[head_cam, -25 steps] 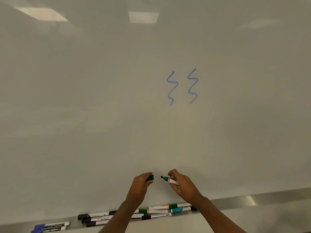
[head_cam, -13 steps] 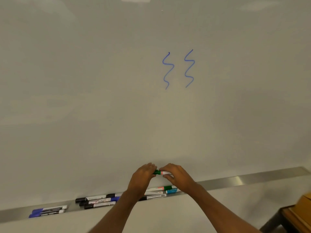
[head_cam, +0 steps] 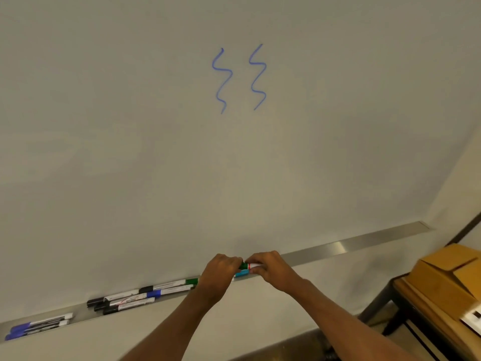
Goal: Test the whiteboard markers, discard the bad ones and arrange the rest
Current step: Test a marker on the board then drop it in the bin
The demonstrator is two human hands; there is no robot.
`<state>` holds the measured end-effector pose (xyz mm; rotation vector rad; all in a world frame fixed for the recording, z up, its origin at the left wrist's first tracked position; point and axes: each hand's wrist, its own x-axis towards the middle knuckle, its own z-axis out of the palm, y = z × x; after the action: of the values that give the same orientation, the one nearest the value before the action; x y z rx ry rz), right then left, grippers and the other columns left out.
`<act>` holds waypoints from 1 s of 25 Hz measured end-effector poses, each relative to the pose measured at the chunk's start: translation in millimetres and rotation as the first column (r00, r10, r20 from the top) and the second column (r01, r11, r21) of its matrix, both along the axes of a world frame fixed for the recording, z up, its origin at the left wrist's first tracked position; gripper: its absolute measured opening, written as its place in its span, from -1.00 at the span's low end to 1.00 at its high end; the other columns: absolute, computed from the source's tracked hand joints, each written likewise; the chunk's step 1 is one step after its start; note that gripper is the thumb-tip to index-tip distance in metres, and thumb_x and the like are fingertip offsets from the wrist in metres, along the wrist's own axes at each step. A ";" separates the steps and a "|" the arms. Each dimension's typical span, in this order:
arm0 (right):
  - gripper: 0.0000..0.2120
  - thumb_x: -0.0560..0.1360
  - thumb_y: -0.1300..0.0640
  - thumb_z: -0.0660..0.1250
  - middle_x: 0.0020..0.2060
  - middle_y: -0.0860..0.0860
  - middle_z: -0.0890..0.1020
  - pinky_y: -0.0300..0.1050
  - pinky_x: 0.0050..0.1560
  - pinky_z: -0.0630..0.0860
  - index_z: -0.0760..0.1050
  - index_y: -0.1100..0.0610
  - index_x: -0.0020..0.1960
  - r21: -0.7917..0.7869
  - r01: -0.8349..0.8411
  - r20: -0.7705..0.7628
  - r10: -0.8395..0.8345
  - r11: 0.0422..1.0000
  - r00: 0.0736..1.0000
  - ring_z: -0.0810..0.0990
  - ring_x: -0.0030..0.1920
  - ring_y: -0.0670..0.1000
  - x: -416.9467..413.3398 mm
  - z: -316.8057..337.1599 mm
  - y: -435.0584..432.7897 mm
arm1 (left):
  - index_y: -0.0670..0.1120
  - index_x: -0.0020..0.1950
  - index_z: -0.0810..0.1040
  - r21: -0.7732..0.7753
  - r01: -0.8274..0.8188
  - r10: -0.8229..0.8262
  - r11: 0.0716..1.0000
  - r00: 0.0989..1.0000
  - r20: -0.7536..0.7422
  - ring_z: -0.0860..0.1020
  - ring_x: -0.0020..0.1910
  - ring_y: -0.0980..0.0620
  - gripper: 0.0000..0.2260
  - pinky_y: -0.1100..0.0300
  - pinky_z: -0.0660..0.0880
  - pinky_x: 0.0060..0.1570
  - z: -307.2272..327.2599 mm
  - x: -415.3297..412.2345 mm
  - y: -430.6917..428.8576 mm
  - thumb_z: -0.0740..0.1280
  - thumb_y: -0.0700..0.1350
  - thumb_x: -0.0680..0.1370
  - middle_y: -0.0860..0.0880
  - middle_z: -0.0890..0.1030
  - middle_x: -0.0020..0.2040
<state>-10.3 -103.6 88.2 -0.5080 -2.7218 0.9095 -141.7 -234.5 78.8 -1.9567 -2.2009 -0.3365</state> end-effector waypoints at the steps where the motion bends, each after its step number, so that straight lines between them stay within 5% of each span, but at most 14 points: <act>1: -0.77 0.49 0.18 0.36 0.00 0.03 0.66 -0.48 -0.07 0.39 0.58 0.16 0.15 -0.018 0.009 0.015 -0.009 1.000 1.000 0.58 -0.05 -0.09 11.1 -4.0 5.7 | 0.05 -0.29 0.52 0.000 0.013 -0.013 1.000 1.000 -0.012 0.47 -0.48 0.16 -0.67 0.36 0.40 -0.41 -6.4 6.6 9.8 0.64 -0.05 0.13 0.13 0.53 -0.43; 5: -0.70 0.52 0.17 0.32 0.11 -0.01 0.61 -0.35 0.10 0.43 0.50 0.07 0.25 -0.050 0.104 0.092 -0.099 0.993 0.991 0.55 0.07 -0.07 57.4 -36.0 30.7 | 0.00 -0.18 0.57 0.011 0.002 -0.002 1.000 1.000 -0.009 0.57 -0.31 0.08 -0.67 0.24 0.51 -0.21 -42.0 45.2 50.4 0.62 -0.18 0.17 0.08 0.60 -0.26; 7: -0.71 0.55 0.17 0.27 0.15 0.01 0.58 -0.24 0.19 0.44 0.47 0.08 0.27 -0.041 0.205 0.145 -0.197 0.978 0.970 0.53 0.11 -0.03 86.0 -64.6 45.0 | -0.03 -0.02 0.63 -0.095 -0.009 0.011 0.995 1.000 0.028 0.64 -0.04 0.02 -0.53 0.13 0.56 0.02 -65.1 79.0 73.3 0.65 -0.10 0.12 0.01 0.67 -0.04; 8: -0.71 0.56 0.16 0.26 0.16 0.01 0.58 -0.22 0.20 0.43 0.46 0.08 0.28 -0.043 0.267 0.180 -0.255 0.963 0.950 0.53 0.12 -0.03 101.0 -79.8 50.2 | -0.07 0.16 0.60 -0.161 -0.027 0.036 0.987 0.998 0.055 0.58 0.16 -0.01 -0.43 0.07 0.47 0.19 -76.7 97.9 81.7 0.63 -0.05 0.18 -0.03 0.62 0.16; 10: -0.72 0.57 0.15 0.27 0.16 0.01 0.58 -0.22 0.16 0.44 0.44 0.08 0.27 -0.062 0.374 0.253 -0.347 0.926 0.903 0.54 0.12 -0.02 126.7 -109.6 59.9 | -0.08 0.50 0.18 -0.271 -0.059 0.081 0.961 0.994 0.071 0.12 0.51 -0.04 -0.34 0.00 0.00 0.45 -99.8 132.8 92.3 0.39 0.01 0.49 -0.04 0.12 0.52; 12: -0.73 0.56 0.16 0.28 0.13 0.03 0.58 -0.21 0.09 0.46 0.42 0.10 0.25 -0.104 0.479 0.340 -0.421 0.872 0.841 0.56 0.10 0.02 156.5 -148.5 69.5 | -0.05 0.54 -0.14 -0.418 -0.015 0.058 0.908 0.994 0.091 -0.21 0.52 -0.05 -0.40 0.01 -0.30 0.42 -134.8 170.2 106.7 0.13 0.02 0.63 0.00 -0.21 0.53; 18: -0.70 0.55 0.17 0.28 0.18 0.17 0.52 0.04 0.18 0.44 0.42 0.19 0.27 -0.233 0.754 0.560 -0.550 0.614 0.620 0.47 0.19 0.19 222.1 -264.2 77.3 | -0.09 0.55 -0.14 -0.613 0.061 0.094 0.788 0.972 0.217 -0.19 0.53 -0.05 -0.43 0.00 -0.19 0.48 -228.7 245.1 138.0 0.08 0.00 0.64 -0.05 -0.16 0.56; 25: -0.79 0.52 0.17 0.32 0.02 0.21 0.60 -0.04 -0.06 0.46 0.50 0.25 0.10 -0.205 0.910 0.708 -0.587 0.359 0.391 0.55 0.08 0.20 271.4 -374.5 84.1 | -0.12 0.55 -0.09 -0.726 0.148 0.116 0.671 0.947 0.301 -0.14 0.53 -0.07 -0.46 -0.01 -0.11 0.50 -317.7 290.3 158.0 0.06 0.01 0.65 -0.06 -0.12 0.56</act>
<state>261.1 -19.5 -286.3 -2.2912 -1.8936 1.3683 148.6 -76.5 -238.9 -2.4388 -2.8506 0.3566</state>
